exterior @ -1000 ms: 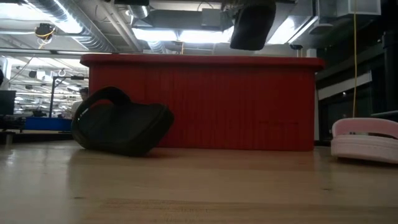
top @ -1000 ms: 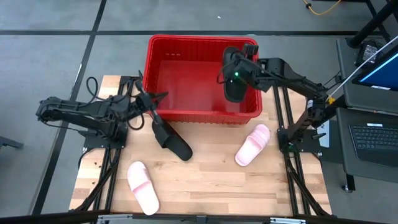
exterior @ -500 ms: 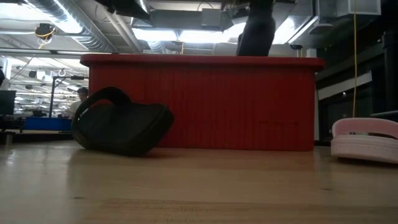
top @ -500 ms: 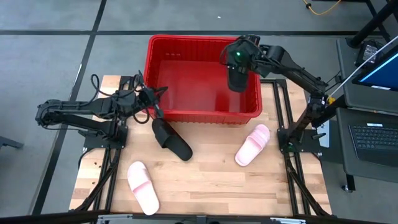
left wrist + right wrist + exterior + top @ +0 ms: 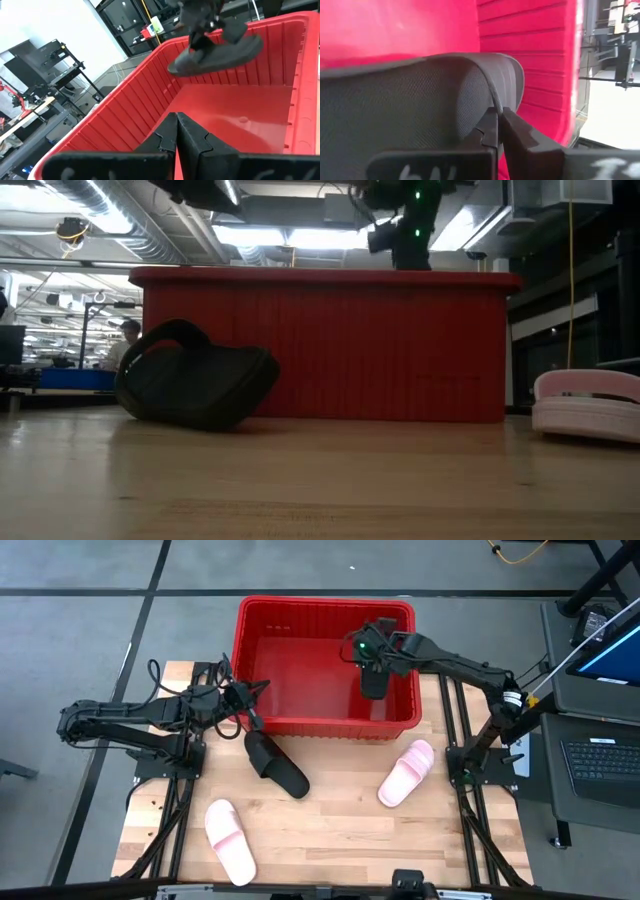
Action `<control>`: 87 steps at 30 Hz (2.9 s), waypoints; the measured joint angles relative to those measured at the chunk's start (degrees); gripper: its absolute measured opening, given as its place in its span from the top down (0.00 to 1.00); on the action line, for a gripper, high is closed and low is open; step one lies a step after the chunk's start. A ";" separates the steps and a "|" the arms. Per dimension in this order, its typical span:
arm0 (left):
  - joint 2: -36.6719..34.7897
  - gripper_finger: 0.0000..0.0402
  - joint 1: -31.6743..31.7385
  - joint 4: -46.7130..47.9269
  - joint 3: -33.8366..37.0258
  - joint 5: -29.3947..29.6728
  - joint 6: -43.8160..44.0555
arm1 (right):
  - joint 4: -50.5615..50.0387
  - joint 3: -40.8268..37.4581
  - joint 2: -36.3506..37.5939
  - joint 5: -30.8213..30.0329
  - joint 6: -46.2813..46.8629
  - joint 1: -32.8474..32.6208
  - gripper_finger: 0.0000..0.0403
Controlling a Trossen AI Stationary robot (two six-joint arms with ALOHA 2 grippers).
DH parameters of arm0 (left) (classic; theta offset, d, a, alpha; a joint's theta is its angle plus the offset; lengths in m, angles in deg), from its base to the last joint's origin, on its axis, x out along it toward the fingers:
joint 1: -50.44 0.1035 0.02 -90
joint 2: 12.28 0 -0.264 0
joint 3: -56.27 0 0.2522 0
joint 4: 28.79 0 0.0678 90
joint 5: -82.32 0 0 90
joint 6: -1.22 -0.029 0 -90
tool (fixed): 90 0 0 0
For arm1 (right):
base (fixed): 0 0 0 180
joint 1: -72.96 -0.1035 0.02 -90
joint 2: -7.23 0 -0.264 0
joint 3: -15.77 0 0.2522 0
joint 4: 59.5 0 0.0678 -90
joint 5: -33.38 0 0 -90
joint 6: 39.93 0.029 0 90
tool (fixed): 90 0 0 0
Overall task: Pick and place slides into bin
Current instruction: Put the right black slide into the red bin
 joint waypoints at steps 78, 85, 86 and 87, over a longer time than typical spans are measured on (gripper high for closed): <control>0.00 1.00 -0.01 0.72 0.00 0.22 -1.03 | 28.92 -25.73 -0.26 11.81 -13.27 10.20 0.97; 0.00 0.99 0.00 0.72 0.00 0.22 -1.03 | 28.30 -25.73 -0.26 12.68 -13.25 10.59 0.97; 0.00 0.99 -0.02 0.72 0.00 0.22 -1.03 | 28.30 -25.73 -0.26 12.70 -13.25 10.59 0.97; -0.01 0.99 -0.02 0.72 0.00 0.22 -1.03 | 28.24 -25.73 -0.26 12.72 -13.25 10.59 0.97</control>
